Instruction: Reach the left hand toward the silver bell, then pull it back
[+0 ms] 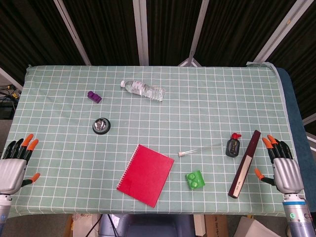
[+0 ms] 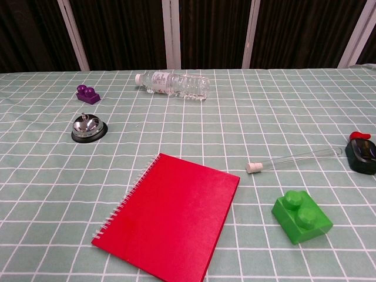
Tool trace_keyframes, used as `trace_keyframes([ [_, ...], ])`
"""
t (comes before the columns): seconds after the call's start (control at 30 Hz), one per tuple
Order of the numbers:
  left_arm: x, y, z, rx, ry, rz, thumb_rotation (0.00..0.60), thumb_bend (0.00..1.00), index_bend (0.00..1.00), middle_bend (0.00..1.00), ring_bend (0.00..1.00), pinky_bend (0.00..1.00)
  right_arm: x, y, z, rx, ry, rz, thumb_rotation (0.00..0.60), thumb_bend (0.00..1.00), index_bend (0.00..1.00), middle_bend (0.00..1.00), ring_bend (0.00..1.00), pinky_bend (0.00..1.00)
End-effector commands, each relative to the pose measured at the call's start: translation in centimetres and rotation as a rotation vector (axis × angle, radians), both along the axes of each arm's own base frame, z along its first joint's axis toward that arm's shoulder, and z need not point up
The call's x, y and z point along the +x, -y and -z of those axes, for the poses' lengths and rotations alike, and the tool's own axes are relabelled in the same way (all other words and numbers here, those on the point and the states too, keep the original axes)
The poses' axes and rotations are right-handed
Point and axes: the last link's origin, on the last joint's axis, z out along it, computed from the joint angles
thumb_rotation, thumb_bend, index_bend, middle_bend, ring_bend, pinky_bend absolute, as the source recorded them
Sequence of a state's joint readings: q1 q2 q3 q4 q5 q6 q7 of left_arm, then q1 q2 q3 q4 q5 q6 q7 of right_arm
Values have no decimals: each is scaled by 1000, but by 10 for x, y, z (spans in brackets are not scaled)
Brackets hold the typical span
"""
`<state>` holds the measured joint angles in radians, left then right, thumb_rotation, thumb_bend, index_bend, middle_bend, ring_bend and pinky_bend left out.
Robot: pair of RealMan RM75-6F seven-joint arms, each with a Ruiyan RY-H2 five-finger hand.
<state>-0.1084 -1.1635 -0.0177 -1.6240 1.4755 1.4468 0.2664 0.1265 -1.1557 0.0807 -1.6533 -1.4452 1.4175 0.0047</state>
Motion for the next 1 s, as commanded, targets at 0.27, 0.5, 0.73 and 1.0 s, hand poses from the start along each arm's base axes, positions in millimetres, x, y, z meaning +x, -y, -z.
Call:
trace_keyframes([
  [0.27,0,-1,1,-9,-2,-7,600,15,0,0,0,0,-1,-1,-1,3,13,6,600,293,0,0,0,0],
  [0.5,0,-3,3,-20,-1,-15,600,35,0,0,0,0,-1,-2,-1,8,14,7,600,293,0,0,0,0],
  [0.73,2,-8,6,-37,-8,-11,600,35,0,0,0,0,-3,-2,-2,13,19,13,600,292,0,0,0,0],
  [1.0,22,-42,10,-84,-66,76,600,47,0,0,0,0,-2,-2,-2,21,32,11,600,292,0,0,0,0],
])
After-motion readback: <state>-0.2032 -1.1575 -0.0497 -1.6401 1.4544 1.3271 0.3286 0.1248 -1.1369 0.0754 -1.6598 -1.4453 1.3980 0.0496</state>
